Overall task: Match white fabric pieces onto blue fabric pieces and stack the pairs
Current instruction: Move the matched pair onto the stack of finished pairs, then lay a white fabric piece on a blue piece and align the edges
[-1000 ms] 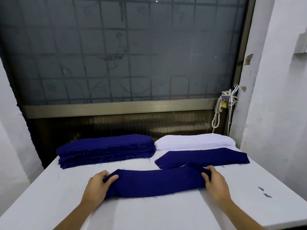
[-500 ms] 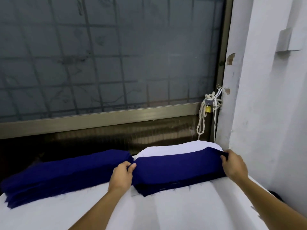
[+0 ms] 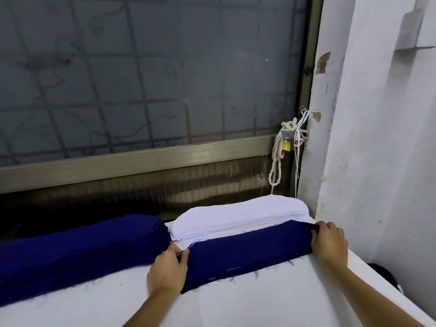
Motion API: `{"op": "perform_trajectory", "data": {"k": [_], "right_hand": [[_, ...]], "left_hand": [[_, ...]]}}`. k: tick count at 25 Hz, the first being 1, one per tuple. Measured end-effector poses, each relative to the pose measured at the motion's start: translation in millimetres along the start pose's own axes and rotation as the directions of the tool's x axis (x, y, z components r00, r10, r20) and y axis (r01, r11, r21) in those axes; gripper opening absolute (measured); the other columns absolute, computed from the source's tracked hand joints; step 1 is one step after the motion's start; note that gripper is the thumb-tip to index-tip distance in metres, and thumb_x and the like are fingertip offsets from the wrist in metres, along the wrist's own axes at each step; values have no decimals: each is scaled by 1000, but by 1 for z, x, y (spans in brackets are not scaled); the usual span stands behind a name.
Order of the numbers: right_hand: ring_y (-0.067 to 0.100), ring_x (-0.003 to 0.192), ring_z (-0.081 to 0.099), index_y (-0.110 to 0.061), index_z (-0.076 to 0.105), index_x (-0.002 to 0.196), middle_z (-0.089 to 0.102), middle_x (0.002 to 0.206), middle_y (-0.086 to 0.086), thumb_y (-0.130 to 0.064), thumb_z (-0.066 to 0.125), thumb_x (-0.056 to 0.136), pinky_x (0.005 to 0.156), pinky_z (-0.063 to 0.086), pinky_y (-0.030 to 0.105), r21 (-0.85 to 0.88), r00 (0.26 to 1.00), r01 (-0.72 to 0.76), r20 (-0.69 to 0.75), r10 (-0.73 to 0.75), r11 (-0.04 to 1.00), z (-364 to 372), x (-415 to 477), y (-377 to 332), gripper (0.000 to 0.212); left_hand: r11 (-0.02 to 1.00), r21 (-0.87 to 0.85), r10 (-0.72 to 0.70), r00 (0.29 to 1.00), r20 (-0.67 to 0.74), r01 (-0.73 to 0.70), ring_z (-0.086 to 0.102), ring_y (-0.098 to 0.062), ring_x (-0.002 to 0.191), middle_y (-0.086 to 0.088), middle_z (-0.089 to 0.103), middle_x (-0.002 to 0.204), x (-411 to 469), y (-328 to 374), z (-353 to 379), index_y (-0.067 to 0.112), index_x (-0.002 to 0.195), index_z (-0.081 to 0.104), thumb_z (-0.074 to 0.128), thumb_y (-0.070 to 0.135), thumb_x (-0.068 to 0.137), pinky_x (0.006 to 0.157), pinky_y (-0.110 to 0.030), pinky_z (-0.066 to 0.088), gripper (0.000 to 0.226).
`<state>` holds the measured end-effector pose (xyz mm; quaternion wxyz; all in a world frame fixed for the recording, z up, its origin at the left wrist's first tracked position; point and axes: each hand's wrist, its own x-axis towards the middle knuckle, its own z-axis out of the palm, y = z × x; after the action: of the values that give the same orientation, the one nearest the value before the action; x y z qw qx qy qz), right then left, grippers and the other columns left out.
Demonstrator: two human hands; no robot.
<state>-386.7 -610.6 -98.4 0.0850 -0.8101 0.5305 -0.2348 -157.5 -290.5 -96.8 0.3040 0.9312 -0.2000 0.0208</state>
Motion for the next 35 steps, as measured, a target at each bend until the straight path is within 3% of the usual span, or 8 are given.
{"op": "perform_trajectory", "data": {"k": [7, 12, 17, 20, 24, 26, 28, 35], "right_hand": [[39, 110, 49, -3, 56, 131, 56, 120, 21, -1, 51, 94, 88, 43, 48, 94, 992, -15, -122, 27, 995, -1, -8, -2, 37], [38, 106, 51, -5, 66, 116, 59, 116, 17, 5, 59, 86, 85, 43, 48, 90, 967, 133, -229, -109, 987, -5, -20, -9, 33], [23, 107, 54, -16, 66, 114, 63, 117, 5, -10, 58, 96, 90, 48, 36, 187, 961, 255, -160, -227, 949, -18, -38, -48, 21], [8, 90, 59, -26, 65, 109, 66, 105, -7, -20, 57, 100, 80, 51, 22, 312, 950, 310, -58, -308, 898, -27, -50, -94, 14], [6, 74, 60, -34, 62, 107, 63, 84, -15, -30, 55, 102, 64, 47, 16, 347, 885, 392, 110, -452, 852, -26, -76, -170, 10], [7, 69, 62, -35, 62, 104, 64, 75, -13, -31, 54, 102, 58, 41, 13, 386, 840, 439, 145, -523, 811, -23, -94, -212, 9], [9, 67, 63, -34, 63, 100, 66, 73, -11, -29, 55, 102, 59, 48, 15, 427, 800, 467, 169, -575, 775, -20, -111, -253, 10], [6, 74, 62, -35, 62, 94, 67, 75, -11, -32, 52, 102, 63, 46, 20, 459, 686, 559, 211, -696, 690, 2, -146, -363, 14]], "left_hand": [[990, -138, 25, 995, -99, -38, 55, -2, 71, 14, 61, 86, -6, -12, 6, 31, 84, 47, 53, 50, 98, 55, -25, 41, 25], [977, -199, 37, 984, -173, -72, 53, -9, 89, 10, 53, 98, -7, -13, 4, 27, 96, 51, 68, 32, 94, 70, -26, 49, 18], [978, -131, 136, 974, -182, -162, 48, -6, 97, 15, 51, 102, -7, -8, -14, 30, 103, 50, 70, 22, 93, 76, -25, 52, 23], [953, -206, 181, 961, -209, -224, 53, -5, 86, 17, 54, 90, 3, -8, -48, 33, 97, 51, 68, 22, 94, 65, -19, 46, 21], [943, -211, 202, 948, -248, -256, 57, -5, 79, 13, 57, 85, 20, -34, -110, 35, 92, 51, 63, 24, 97, 62, -19, 46, 16], [955, -170, 190, 944, -271, -241, 57, -6, 81, 13, 57, 86, 31, -63, -142, 33, 95, 54, 62, 27, 97, 64, -21, 48, 11], [972, -112, 169, 944, -284, -208, 58, -7, 87, 14, 58, 93, 43, -99, -171, 31, 100, 58, 62, 30, 98, 73, -26, 53, 5], [989, 148, 16, 978, -206, 15, 49, -11, 93, 4, 58, 115, 76, -214, -234, 25, 119, 62, 52, 44, 102, 87, -35, 48, 28]]}}
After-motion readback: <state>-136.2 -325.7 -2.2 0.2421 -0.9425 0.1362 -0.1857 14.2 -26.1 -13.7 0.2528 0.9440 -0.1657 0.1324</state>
